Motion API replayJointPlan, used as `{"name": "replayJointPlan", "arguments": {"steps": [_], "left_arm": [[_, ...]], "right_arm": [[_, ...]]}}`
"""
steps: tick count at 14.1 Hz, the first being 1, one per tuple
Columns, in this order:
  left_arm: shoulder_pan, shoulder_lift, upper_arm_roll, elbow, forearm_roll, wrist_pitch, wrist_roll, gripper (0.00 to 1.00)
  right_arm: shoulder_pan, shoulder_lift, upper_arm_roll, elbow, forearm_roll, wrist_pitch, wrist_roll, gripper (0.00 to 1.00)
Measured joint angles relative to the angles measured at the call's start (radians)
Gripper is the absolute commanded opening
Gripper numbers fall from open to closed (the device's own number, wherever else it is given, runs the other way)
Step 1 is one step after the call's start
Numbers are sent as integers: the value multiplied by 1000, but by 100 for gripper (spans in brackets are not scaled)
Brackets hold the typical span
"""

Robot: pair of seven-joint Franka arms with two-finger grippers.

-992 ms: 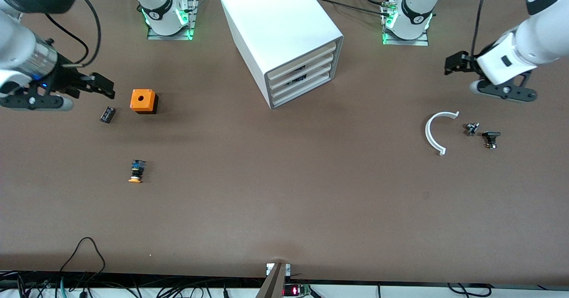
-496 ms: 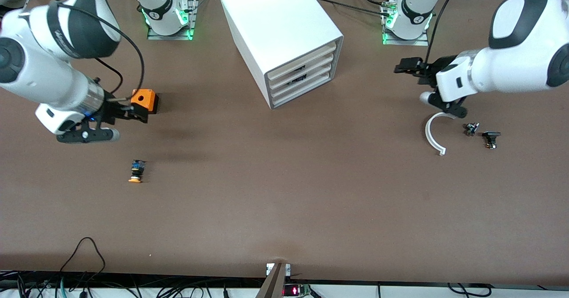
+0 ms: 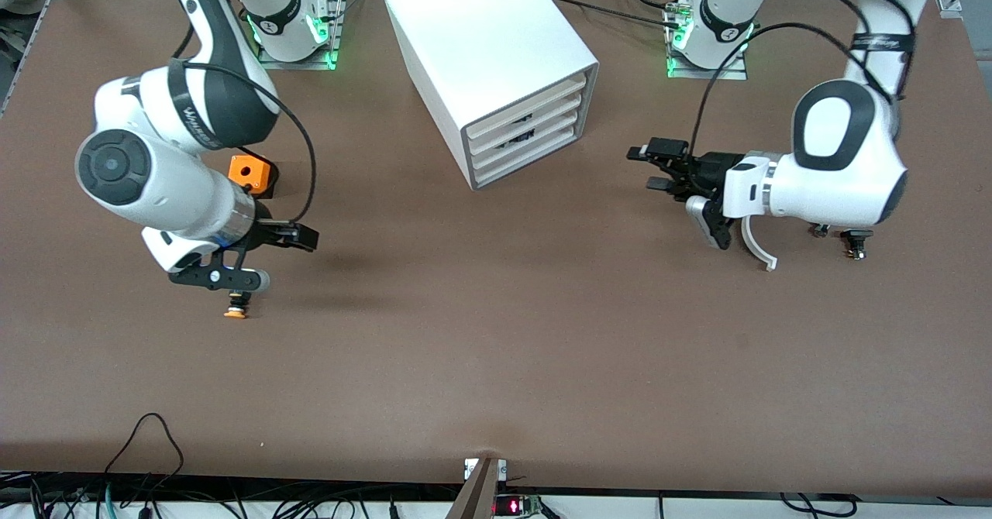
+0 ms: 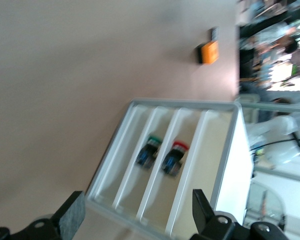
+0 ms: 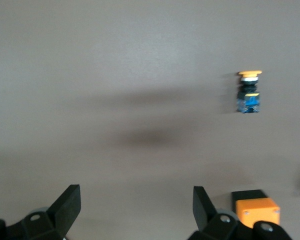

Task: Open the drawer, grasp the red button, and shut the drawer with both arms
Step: 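Grasp the drawer handle with the left gripper while the right gripper approaches, then pull the drawer open with the left gripper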

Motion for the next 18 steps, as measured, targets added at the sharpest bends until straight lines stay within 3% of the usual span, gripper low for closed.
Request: {"name": "replayJointPlan", "arguments": {"steps": [3, 6, 10, 15, 18], "left_arm": [[-1, 13, -38, -177, -201, 88, 188, 95], [-1, 36, -73, -281, -293, 96, 256, 90], [0, 61, -110, -337, -327, 96, 270, 79], [0, 139, -176, -356, -340, 96, 370, 80], [1, 173, -200, -356, -344, 96, 387, 73]], "right_arm": [[65, 25, 1, 39, 0, 0, 149, 99], [133, 42, 2, 70, 0, 0, 300, 99], [160, 82, 2, 136, 60, -1, 437, 99], [183, 132, 3, 222, 85, -17, 543, 99], [198, 152, 3, 258, 85, -22, 590, 99]]}}
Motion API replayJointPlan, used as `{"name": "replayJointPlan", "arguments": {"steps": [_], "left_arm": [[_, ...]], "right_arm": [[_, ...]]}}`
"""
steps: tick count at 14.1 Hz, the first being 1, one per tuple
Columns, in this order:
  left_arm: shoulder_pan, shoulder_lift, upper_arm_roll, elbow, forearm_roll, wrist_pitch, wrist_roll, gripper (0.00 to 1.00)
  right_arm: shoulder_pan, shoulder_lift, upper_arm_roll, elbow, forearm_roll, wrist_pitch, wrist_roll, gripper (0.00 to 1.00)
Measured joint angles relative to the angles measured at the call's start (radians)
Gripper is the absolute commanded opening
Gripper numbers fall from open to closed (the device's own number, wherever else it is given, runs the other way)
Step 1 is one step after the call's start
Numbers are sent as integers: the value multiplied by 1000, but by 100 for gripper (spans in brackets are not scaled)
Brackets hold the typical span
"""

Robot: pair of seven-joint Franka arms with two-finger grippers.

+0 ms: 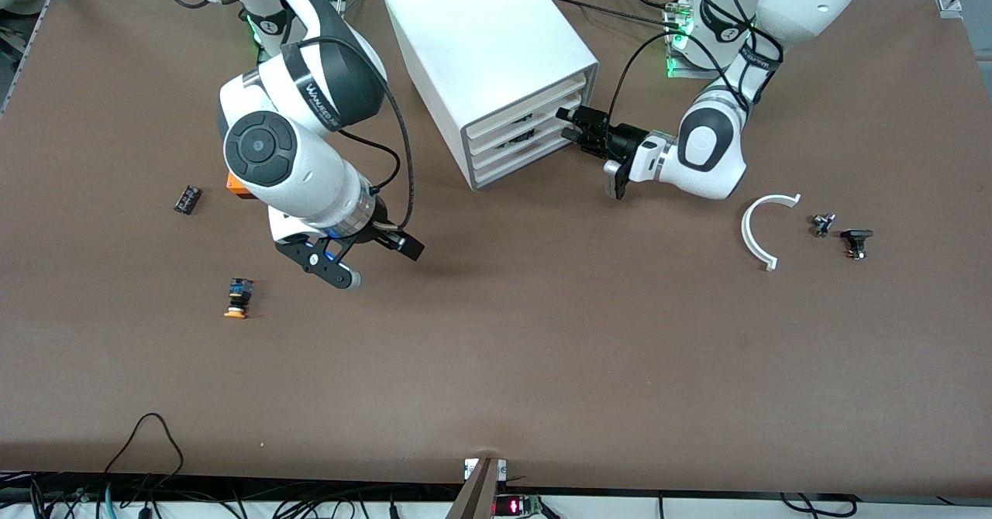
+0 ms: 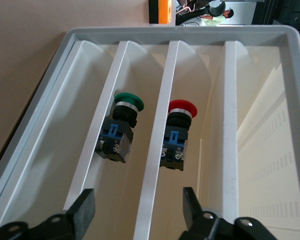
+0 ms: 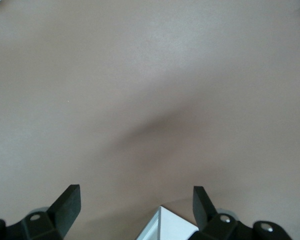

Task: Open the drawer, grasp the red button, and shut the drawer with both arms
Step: 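Pull the drawer open with the left gripper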

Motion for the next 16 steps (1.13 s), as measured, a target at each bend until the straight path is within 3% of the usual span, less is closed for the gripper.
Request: {"name": "replayJointPlan", "arguments": {"steps": [4, 5, 6, 7, 8, 16], "left_arm": [[0, 27, -28, -3, -22, 0, 16, 58], [0, 28, -32, -3, -22, 0, 16, 51], [0, 28, -35, -3, -22, 0, 17, 35], [0, 28, -38, -3, -22, 0, 18, 11], [0, 28, -39, -3, -22, 0, 22, 0], [11, 28, -37, 11, -28, -14, 79, 0]], "right_arm": [[19, 22, 0, 35, 0, -2, 47, 99], [25, 26, 0, 42, 0, -2, 62, 99], [30, 32, 0, 51, 0, -2, 73, 99], [34, 38, 0, 59, 0, -2, 81, 99], [38, 44, 0, 66, 0, -2, 89, 99], [79, 75, 1, 104, 0, 9, 160, 99]]}}
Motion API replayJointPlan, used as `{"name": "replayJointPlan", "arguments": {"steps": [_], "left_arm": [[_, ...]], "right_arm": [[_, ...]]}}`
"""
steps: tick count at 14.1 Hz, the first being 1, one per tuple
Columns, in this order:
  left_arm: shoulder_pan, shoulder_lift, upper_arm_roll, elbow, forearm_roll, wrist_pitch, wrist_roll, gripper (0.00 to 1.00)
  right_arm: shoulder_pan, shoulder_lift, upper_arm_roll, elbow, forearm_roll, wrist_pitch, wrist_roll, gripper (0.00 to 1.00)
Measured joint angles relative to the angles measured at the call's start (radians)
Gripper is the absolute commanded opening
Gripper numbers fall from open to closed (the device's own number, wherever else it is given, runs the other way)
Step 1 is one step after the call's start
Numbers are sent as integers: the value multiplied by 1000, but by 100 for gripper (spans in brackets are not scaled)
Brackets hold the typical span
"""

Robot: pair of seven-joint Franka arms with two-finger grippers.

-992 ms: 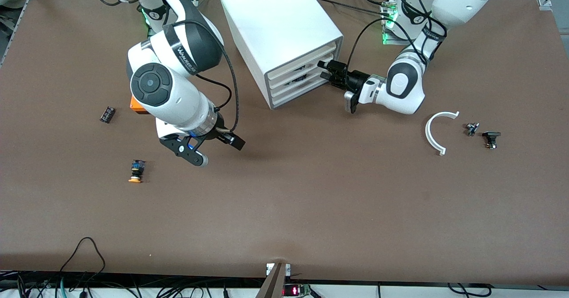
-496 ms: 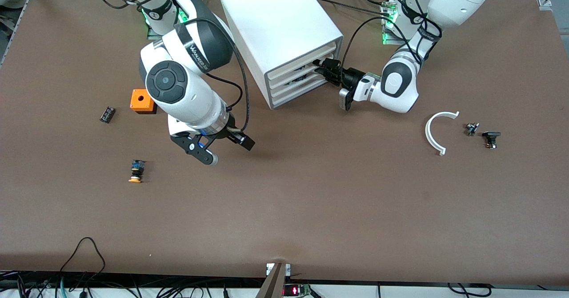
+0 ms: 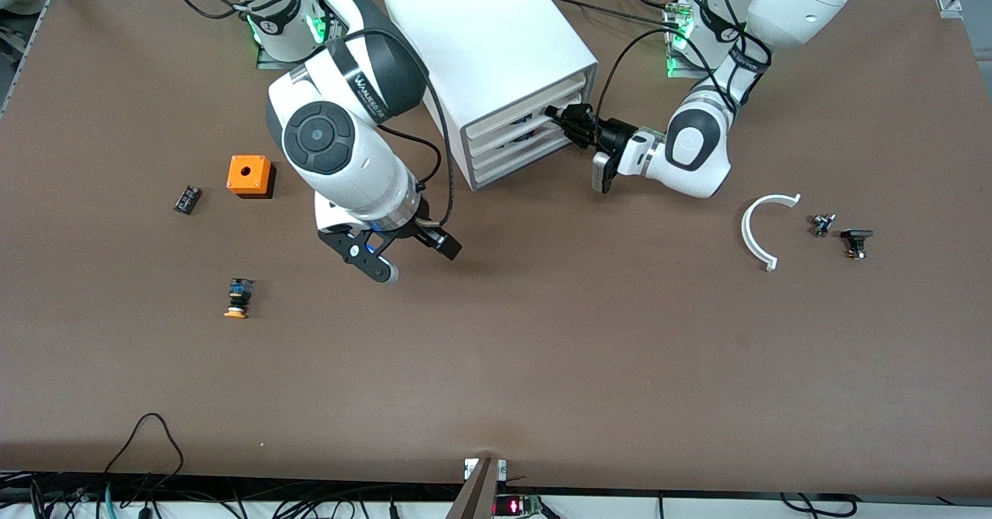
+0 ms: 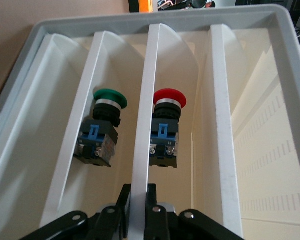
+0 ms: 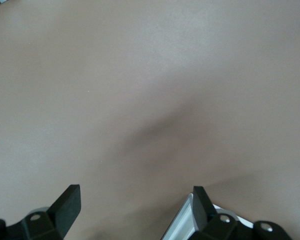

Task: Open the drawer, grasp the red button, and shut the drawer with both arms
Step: 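Pull the drawer open with the left gripper, then reach the right gripper into the drawer while the left gripper withdraws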

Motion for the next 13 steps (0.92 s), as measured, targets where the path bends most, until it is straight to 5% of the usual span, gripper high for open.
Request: {"name": "replayJointPlan", "arguments": {"steps": [13], "left_arm": [[182, 122, 11, 266, 256, -11, -45, 0]], "right_arm": [[99, 64, -1, 31, 0, 184, 256, 99]]}}
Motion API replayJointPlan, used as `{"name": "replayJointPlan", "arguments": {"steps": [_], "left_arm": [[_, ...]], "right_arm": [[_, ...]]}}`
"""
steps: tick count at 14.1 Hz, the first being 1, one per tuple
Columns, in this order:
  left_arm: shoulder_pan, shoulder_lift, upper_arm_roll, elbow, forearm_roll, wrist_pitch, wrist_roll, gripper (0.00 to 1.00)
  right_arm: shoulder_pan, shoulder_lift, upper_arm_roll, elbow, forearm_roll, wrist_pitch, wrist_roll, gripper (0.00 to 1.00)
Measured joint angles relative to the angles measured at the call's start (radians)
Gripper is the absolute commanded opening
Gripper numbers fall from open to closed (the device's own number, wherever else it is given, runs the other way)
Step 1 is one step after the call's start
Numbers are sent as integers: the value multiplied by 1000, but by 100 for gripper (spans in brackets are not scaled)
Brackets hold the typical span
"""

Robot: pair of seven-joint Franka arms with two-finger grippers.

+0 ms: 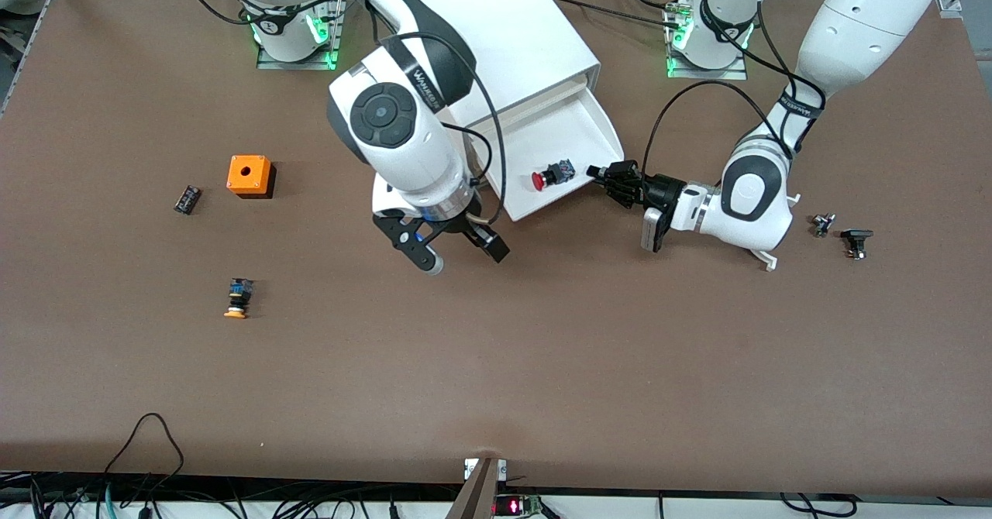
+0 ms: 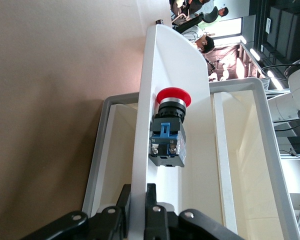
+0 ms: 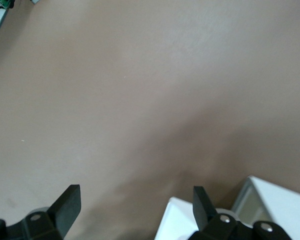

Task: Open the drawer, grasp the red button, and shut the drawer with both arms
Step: 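Reach the right gripper into the drawer while the left gripper withdraws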

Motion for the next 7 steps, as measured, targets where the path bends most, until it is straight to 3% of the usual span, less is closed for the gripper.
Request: {"name": "replayJointPlan", "arguments": {"steps": [3, 4, 5, 7], "left_arm": [[1, 6, 8, 23, 10, 0, -13, 0], [2, 10, 8, 27, 10, 0, -14, 16], [2, 15, 8, 31, 10, 0, -14, 99], [5, 20, 13, 37, 15, 2, -16, 100]], "right_arm": [[46, 11, 0, 0, 0, 24, 137, 99], [63, 11, 0, 1, 0, 24, 183, 99], [79, 11, 0, 1, 0, 24, 222, 99], [112, 11, 0, 1, 0, 24, 296, 99]]}}
